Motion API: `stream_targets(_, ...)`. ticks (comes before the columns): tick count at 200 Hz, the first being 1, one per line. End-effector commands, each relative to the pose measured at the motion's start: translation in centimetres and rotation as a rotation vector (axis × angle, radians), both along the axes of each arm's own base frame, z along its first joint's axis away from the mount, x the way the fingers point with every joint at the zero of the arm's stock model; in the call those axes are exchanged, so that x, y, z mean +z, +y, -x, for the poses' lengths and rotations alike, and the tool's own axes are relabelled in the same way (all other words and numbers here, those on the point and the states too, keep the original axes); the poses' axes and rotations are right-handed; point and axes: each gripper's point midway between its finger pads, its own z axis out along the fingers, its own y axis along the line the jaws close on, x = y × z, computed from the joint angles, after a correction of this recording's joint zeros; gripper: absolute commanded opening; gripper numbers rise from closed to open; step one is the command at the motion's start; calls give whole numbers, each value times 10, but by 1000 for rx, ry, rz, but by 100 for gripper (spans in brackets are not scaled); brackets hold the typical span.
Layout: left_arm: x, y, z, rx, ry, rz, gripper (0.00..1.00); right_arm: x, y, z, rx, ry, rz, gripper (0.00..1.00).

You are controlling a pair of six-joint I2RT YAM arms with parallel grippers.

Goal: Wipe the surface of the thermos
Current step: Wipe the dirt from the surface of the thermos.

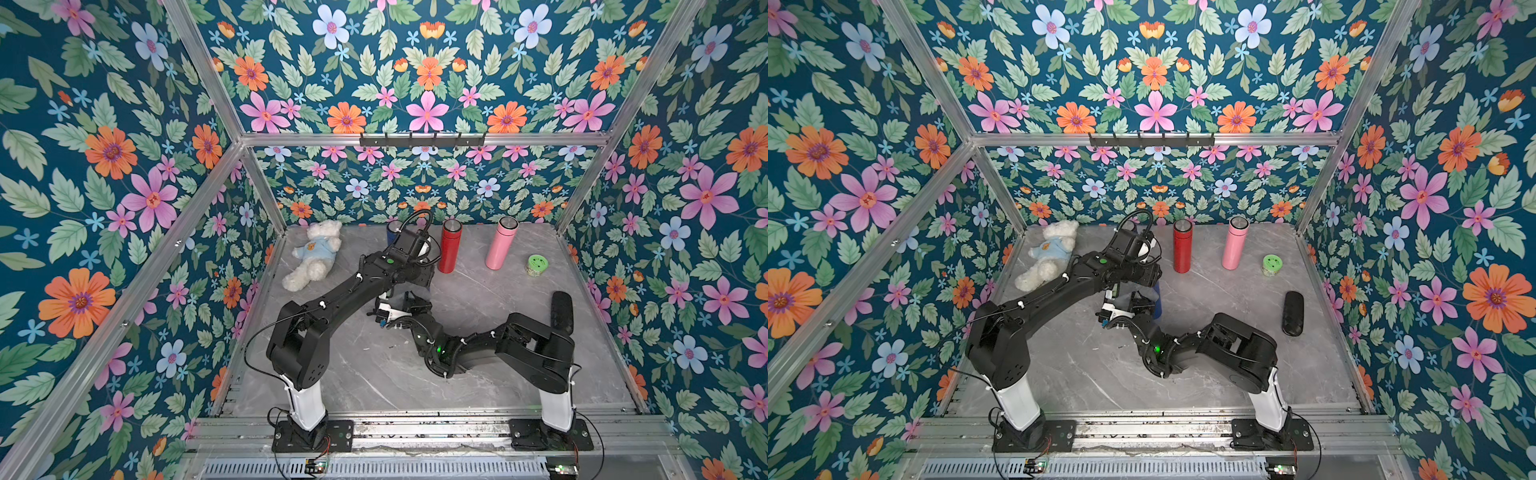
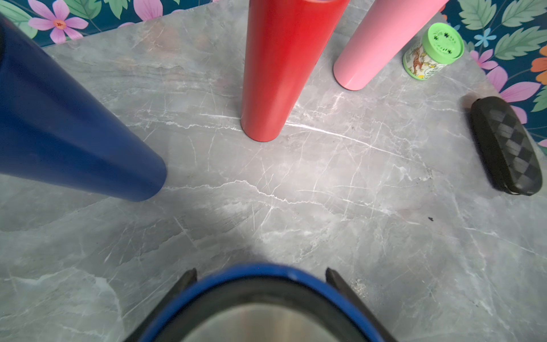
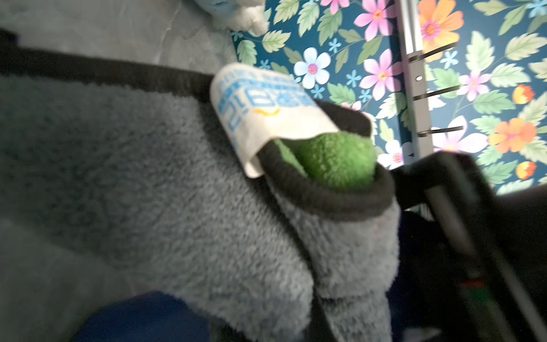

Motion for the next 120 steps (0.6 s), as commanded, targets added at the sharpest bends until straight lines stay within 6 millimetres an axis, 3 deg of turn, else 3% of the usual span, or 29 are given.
stream_targets(1, -53, 44, 52, -11, 256, -229, 0, -45, -45, -3, -212, 94, 19, 0)
stream_targets(27, -53, 45, 53, -13, 257, -233, 0, -61, -46, 11, -212, 126, 6, 0)
stream_targets(93, -43, 45, 46, -25, 214, -240, 0, -16, -43, 64, -206, 101, -69, 0)
stream_targets(120, -36, 46, 44, -44, 182, -248, 0, -7, -56, 95, -227, 179, -104, 0)
